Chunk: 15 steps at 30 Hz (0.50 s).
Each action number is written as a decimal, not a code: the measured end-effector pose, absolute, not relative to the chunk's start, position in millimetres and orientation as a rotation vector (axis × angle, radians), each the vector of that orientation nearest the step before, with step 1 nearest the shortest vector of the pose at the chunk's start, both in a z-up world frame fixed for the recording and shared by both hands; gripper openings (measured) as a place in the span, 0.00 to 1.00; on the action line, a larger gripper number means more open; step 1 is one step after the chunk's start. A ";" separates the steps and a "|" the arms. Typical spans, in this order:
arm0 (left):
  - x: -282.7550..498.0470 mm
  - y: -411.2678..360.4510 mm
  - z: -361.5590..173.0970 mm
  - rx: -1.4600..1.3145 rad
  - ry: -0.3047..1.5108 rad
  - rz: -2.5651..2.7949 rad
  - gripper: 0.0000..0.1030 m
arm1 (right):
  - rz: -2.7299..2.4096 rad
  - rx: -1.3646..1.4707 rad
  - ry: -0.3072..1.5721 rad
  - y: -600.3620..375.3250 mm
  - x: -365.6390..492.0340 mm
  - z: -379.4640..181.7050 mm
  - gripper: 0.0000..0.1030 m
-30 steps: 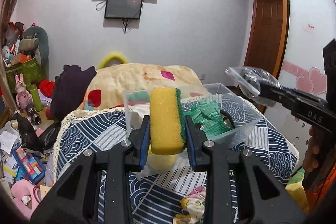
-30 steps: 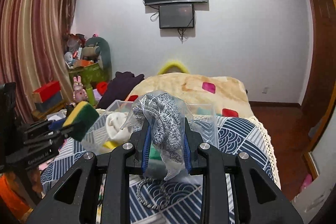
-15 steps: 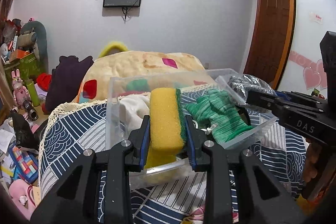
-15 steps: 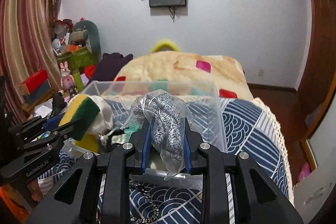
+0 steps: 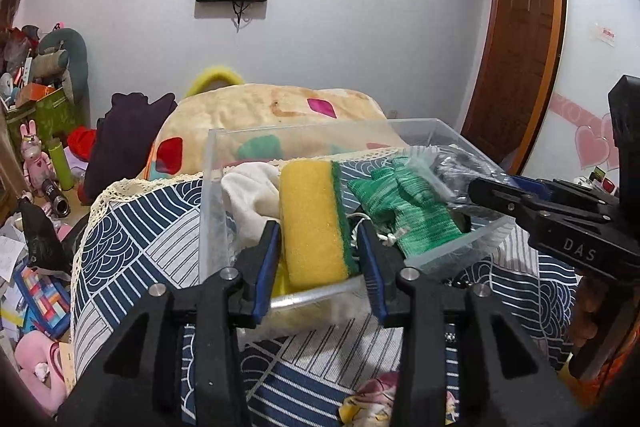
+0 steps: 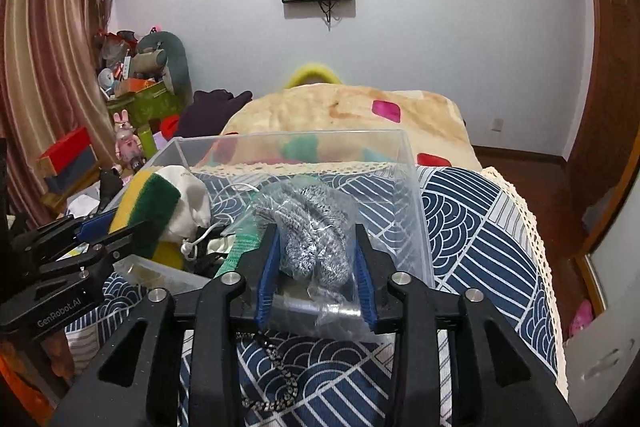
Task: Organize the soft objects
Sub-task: 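Place the sponge into the box with the left tool while the right tool drops the bag in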
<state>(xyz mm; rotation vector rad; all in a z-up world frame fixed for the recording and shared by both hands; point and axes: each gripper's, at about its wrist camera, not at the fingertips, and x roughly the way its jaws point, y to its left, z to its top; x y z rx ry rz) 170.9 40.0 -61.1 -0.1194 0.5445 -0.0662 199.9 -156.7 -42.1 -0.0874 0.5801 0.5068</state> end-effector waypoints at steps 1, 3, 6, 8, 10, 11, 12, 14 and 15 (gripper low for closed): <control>168.9 39.9 -60.4 -0.121 0.544 -0.068 0.43 | 0.508 -0.087 0.576 -157.7 198.8 -41.5 0.38; 163.8 39.1 -58.5 -0.121 0.542 -0.071 0.45 | 0.509 -0.086 0.561 -160.7 194.7 -38.5 0.44; 155.0 37.1 -54.7 -0.115 0.533 -0.076 0.51 | 0.516 -0.090 0.535 -164.2 185.7 -32.3 0.49; 147.0 36.1 -50.7 -0.120 0.518 -0.076 0.55 | 0.510 -0.092 0.510 -167.4 178.4 -27.1 0.55; 138.9 35.7 -46.5 -0.122 0.502 -0.079 0.61 | 0.506 -0.098 0.487 -169.2 172.2 -23.1 0.58; 134.4 34.9 -43.9 -0.120 0.493 -0.079 0.62 | 0.512 -0.101 0.476 -170.5 168.2 -20.4 0.59; 129.8 34.1 -41.3 -0.118 0.485 -0.079 0.63 | 0.517 -0.101 0.471 -171.9 165.4 -18.6 0.62; 121.9 32.5 -36.4 -0.116 0.475 -0.087 0.66 | 0.523 -0.102 0.462 -173.2 160.7 -16.0 0.66; 119.2 32.2 -34.5 -0.114 0.472 -0.089 0.68 | 0.525 -0.102 0.459 -174.5 158.0 -15.1 0.66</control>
